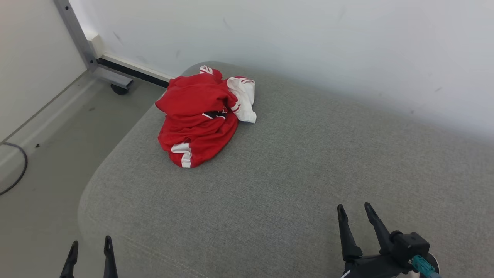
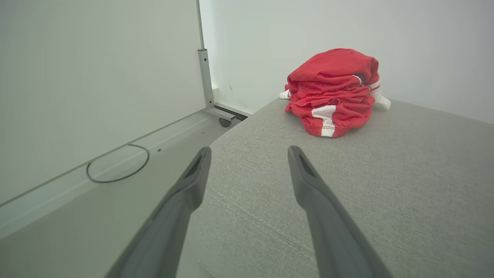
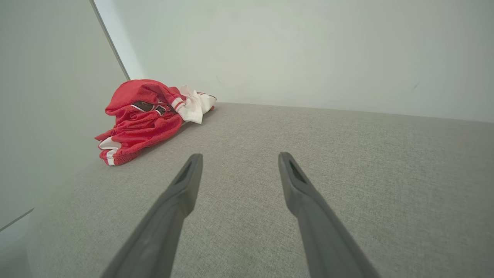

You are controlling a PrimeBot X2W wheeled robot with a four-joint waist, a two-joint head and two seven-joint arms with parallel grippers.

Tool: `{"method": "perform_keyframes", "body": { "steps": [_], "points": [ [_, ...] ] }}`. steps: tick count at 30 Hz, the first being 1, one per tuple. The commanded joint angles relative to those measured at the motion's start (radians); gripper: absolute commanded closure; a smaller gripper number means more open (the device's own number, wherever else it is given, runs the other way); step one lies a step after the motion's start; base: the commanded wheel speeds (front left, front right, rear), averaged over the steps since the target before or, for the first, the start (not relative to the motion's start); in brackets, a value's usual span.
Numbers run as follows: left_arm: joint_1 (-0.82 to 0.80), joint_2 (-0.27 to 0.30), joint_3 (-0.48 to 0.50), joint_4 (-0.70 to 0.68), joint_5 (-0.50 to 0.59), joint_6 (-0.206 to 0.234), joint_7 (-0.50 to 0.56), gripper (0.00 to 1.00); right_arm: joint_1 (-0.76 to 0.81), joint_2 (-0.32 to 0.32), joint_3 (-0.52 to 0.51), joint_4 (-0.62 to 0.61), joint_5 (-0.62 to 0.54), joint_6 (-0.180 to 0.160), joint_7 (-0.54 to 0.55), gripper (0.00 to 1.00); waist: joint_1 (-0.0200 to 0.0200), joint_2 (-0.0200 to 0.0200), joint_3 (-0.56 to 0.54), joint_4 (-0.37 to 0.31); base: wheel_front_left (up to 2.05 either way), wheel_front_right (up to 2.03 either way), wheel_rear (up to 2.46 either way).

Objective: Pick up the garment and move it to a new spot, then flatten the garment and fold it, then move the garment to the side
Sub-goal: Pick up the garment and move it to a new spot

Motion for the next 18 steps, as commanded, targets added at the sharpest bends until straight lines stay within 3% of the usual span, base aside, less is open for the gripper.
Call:
{"method": "perform_keyframes", "body": {
  "steps": [1, 18],
  "points": [
    [0.01, -0.003, 0.012, -0.01, -0.005, 0.007, -0.004, 0.0, -0.014, 0.001, 0.012, 0.004, -0.01, -0.002, -0.001, 0.0, 0.0, 0.0, 0.006, 0.03, 0.0, 0.0, 0.0],
    [0.023, -0.016, 0.056, -0.032, -0.01, 0.017, -0.004, 0.0, -0.029, 0.001, 0.034, 0.025, 0.0, -0.002, -0.001, 0.0, 0.0, 0.0, 0.007, 0.028, 0.0, 0.0, 0.0]
  ]
}}
